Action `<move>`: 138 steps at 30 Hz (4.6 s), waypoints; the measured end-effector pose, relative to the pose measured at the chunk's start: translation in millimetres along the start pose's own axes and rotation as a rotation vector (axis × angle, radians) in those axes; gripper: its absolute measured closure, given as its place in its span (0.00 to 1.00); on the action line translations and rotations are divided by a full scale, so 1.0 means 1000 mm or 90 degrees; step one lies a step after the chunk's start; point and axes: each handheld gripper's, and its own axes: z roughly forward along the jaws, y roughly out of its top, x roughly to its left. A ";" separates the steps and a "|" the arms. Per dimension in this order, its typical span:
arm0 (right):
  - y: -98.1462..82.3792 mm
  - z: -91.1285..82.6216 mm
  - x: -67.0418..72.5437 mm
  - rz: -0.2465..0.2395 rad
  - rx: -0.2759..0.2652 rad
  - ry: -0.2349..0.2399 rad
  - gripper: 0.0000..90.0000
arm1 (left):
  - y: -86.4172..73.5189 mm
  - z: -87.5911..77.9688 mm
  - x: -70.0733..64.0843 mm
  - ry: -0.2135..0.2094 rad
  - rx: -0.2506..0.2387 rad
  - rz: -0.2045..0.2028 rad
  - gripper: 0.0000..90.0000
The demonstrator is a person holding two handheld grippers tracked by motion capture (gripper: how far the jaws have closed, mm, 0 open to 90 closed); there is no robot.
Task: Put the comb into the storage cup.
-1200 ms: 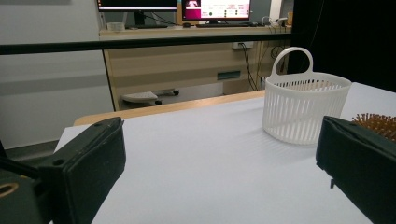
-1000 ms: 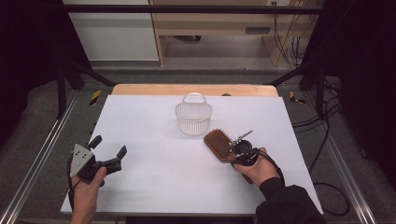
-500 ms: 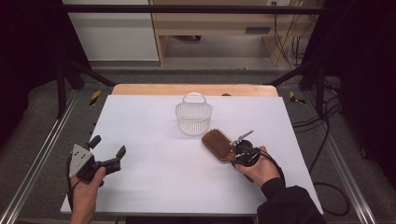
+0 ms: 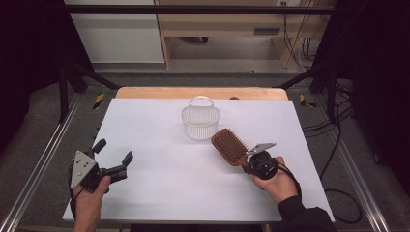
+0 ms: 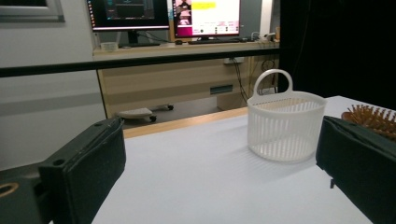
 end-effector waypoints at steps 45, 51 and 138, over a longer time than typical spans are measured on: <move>0.013 -0.029 0.013 0.036 -0.276 -0.031 0.81 | 0.055 0.119 -0.128 -0.217 0.036 0.053 0.02; 0.015 -0.029 0.016 0.029 -0.286 -0.033 0.81 | 0.060 0.123 -0.132 -0.226 0.030 0.039 0.02; 0.022 -0.022 0.048 -0.042 -0.347 0.022 0.81 | 0.079 0.171 -0.141 -0.329 0.112 -0.251 0.52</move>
